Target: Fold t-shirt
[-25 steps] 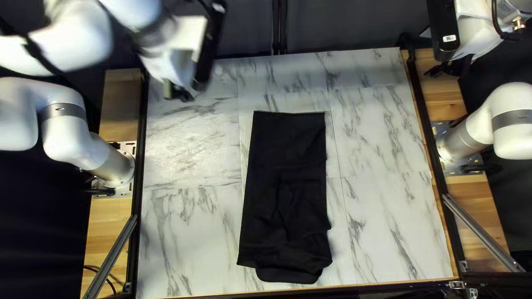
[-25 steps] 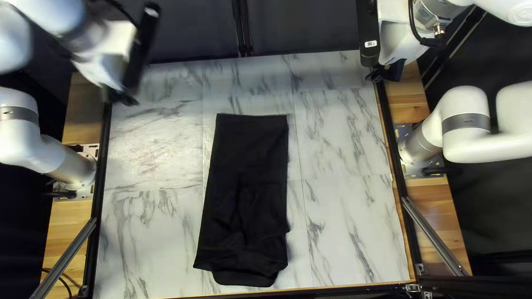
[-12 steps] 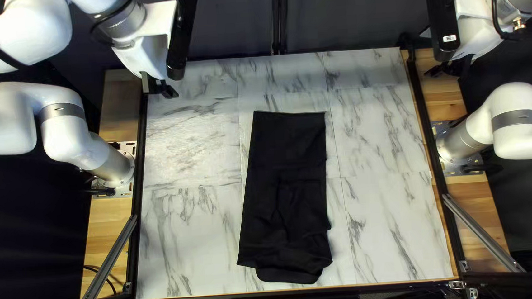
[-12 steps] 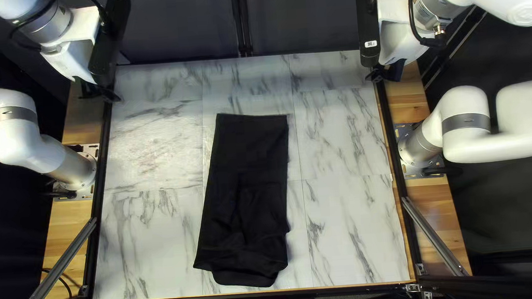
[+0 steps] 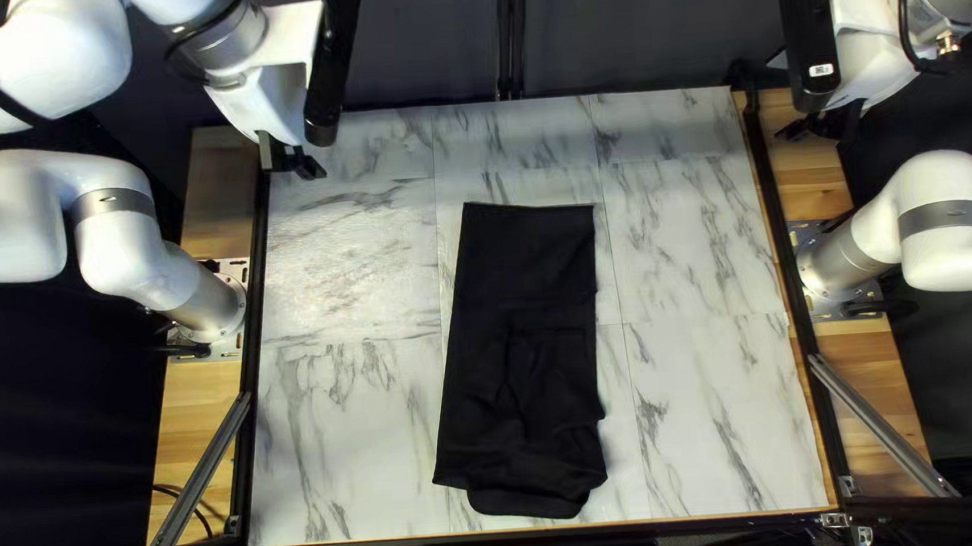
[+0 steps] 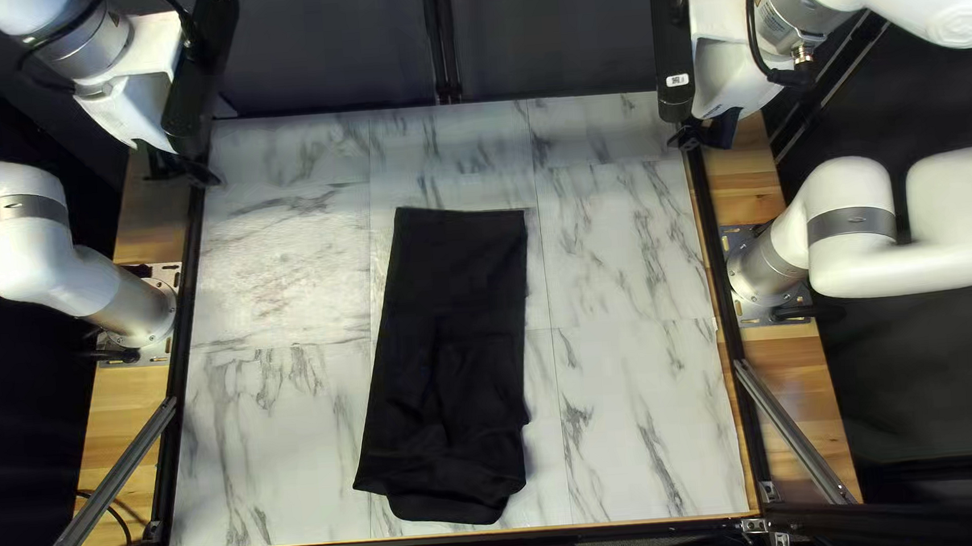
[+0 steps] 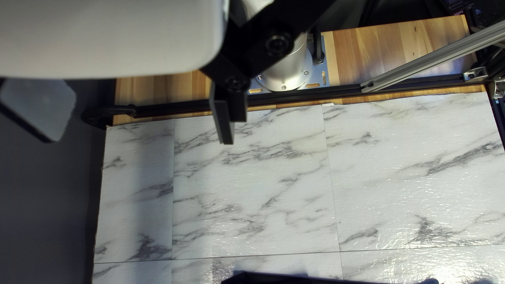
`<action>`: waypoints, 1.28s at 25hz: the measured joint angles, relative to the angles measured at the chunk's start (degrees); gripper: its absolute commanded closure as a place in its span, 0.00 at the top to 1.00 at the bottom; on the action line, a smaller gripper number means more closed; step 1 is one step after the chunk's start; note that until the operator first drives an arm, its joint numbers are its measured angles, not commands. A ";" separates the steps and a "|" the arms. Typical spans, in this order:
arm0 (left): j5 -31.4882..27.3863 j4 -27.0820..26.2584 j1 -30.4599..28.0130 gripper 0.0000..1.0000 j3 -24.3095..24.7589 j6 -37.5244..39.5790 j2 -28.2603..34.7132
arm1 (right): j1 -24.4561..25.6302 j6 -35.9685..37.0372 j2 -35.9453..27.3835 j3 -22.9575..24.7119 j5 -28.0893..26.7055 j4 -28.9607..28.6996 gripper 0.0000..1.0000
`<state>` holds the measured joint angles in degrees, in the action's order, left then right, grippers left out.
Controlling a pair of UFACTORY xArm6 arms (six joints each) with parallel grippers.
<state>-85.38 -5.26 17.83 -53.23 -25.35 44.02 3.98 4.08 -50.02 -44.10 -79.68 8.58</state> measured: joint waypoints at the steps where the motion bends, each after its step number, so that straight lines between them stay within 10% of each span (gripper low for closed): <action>1: 0.00 0.00 0.00 1.00 0.00 0.00 0.00 | -1.45 -1.75 1.21 1.32 2.54 0.78 1.00; 14: 0.00 0.00 0.00 1.00 0.00 0.00 0.00 | -17.35 -34.65 34.97 14.02 39.32 27.80 1.00; 32: 0.00 0.00 0.00 1.00 0.00 0.00 0.00 | -15.00 -34.24 46.52 12.70 50.62 36.55 1.00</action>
<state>-85.38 -5.26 17.83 -53.23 -25.35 44.02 -11.02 -30.16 -3.50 -31.40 -29.06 45.13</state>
